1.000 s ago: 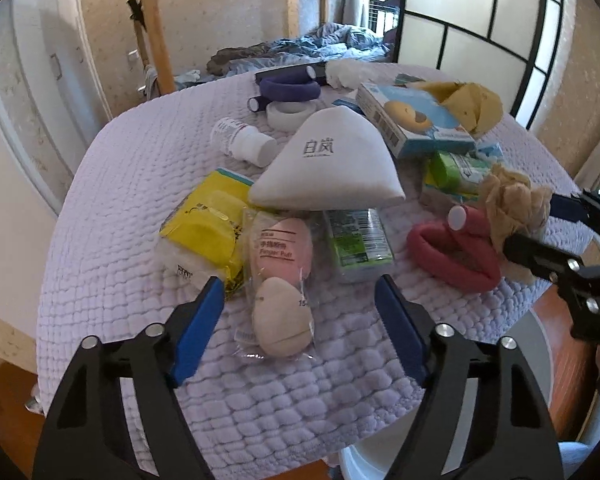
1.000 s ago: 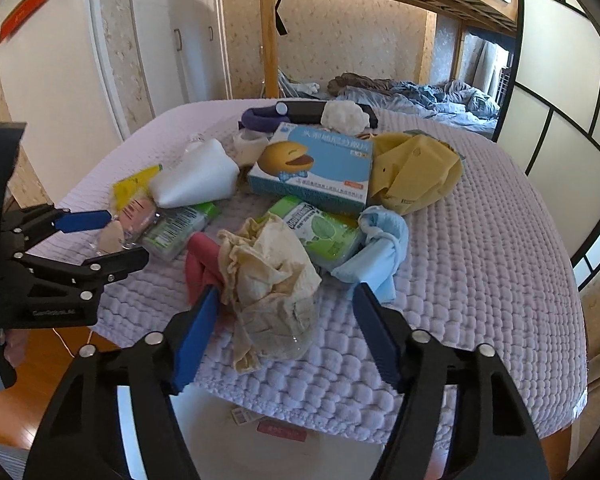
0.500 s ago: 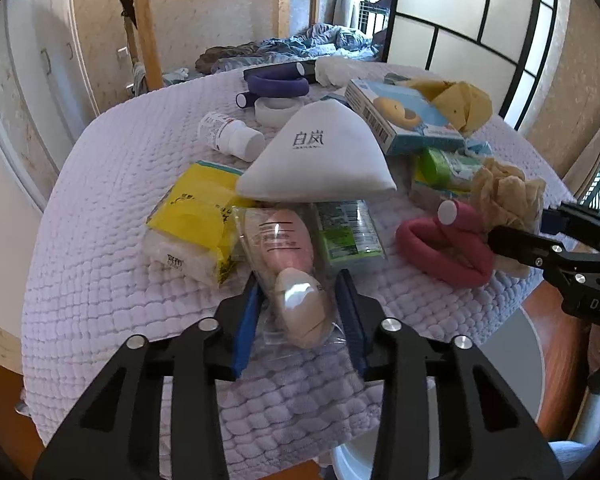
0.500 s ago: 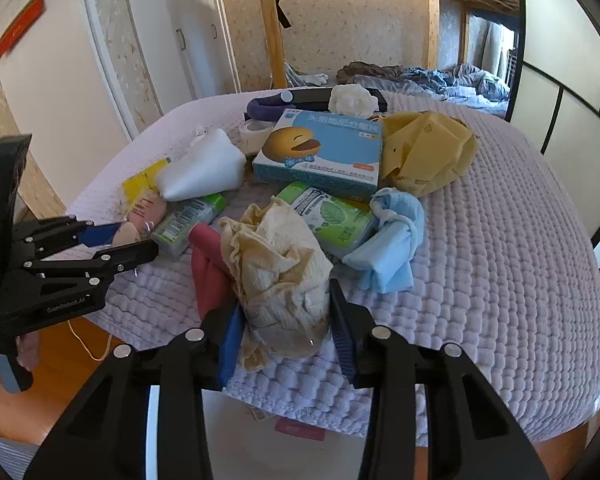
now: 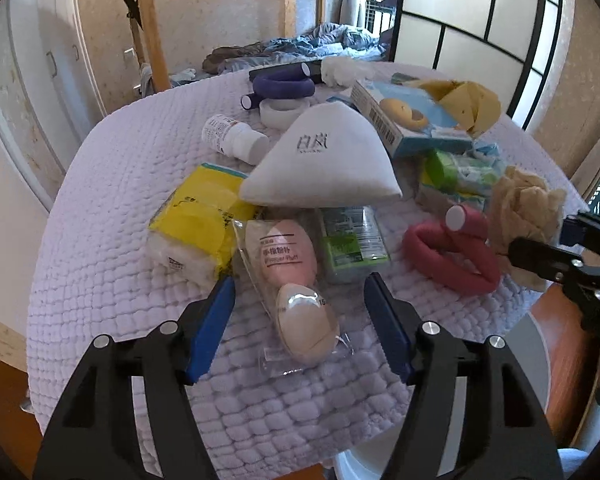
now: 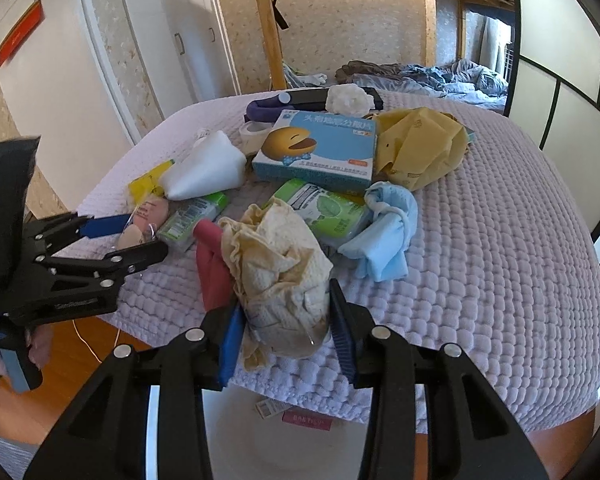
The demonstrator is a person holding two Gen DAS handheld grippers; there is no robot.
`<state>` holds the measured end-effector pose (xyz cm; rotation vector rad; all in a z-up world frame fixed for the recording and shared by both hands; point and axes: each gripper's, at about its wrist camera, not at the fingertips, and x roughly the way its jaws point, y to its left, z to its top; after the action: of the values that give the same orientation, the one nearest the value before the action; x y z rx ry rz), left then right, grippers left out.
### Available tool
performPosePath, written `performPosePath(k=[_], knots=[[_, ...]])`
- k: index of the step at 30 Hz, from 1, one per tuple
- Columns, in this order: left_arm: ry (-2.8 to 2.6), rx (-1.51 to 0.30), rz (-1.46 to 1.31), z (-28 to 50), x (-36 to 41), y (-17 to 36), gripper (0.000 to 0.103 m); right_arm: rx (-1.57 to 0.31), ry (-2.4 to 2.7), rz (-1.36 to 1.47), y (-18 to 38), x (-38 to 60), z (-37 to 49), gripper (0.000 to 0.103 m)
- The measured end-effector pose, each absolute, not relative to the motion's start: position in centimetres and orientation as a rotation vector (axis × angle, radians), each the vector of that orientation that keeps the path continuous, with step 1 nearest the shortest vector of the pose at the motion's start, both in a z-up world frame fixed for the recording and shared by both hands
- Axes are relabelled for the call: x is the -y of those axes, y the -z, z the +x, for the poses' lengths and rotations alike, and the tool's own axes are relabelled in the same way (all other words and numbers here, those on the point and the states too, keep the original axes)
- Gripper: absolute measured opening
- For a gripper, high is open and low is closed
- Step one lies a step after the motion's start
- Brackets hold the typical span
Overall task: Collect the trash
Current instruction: 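Grasp the bagged pink sponges with the left gripper while the right grasps the beige cloth bundle, then carry the sponge bag and cloth bundle over the white bin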
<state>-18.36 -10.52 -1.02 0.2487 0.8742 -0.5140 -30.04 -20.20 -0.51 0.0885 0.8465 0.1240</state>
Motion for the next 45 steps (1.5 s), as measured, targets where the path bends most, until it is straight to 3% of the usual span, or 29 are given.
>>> performPosePath(k=[5, 13, 21, 22, 23, 24, 27, 29, 33, 45], knots=[[0.515, -0.863, 0.265, -18.7, 10.7, 1.0, 0.040, -0.844, -0.127, 0.081, 0.6, 20.0, -30.4, 0.039], [0.529, -0.835, 0.212, -19.8, 9.6, -0.3, 0.032, -0.832, -0.130, 0.088, 0.3, 20.6, -31.2, 0.039], [0.511, -0.879, 0.221, -19.6, 9.5, 0.3, 0.036, -0.844, -0.138, 0.088, 0.1, 20.8, -31.7, 0.039], [0.510, -0.879, 0.221, -19.6, 9.6, 0.4, 0.048, -0.845, -0.140, 0.087, 0.1, 20.8, -31.8, 0.039], [0.507, -0.873, 0.224, -19.6, 9.7, 0.3, 0.069, -0.846, -0.141, 0.086, 0.1, 20.7, -31.8, 0.039], [0.500, -0.862, 0.232, -19.6, 9.7, 0.3, 0.071, -0.847, -0.143, 0.085, 0.1, 20.7, -31.8, 0.039], [0.457, -0.857, 0.301, -19.7, 10.4, 0.7, 0.071, -0.846, -0.148, 0.079, 0.1, 20.5, -32.1, 0.039], [0.477, -0.877, 0.285, -19.6, 10.4, 1.0, 0.049, -0.845, -0.152, 0.077, 0.1, 20.4, -32.4, 0.039], [0.477, -0.886, 0.254, -19.6, 9.9, 0.7, 0.040, -0.847, -0.157, 0.079, 0.1, 20.6, -32.7, 0.039], [0.539, -0.877, 0.130, -21.3, 8.3, -0.8, 0.039, -0.852, -0.179, 0.103, -0.3, 21.0, -33.5, 0.039]])
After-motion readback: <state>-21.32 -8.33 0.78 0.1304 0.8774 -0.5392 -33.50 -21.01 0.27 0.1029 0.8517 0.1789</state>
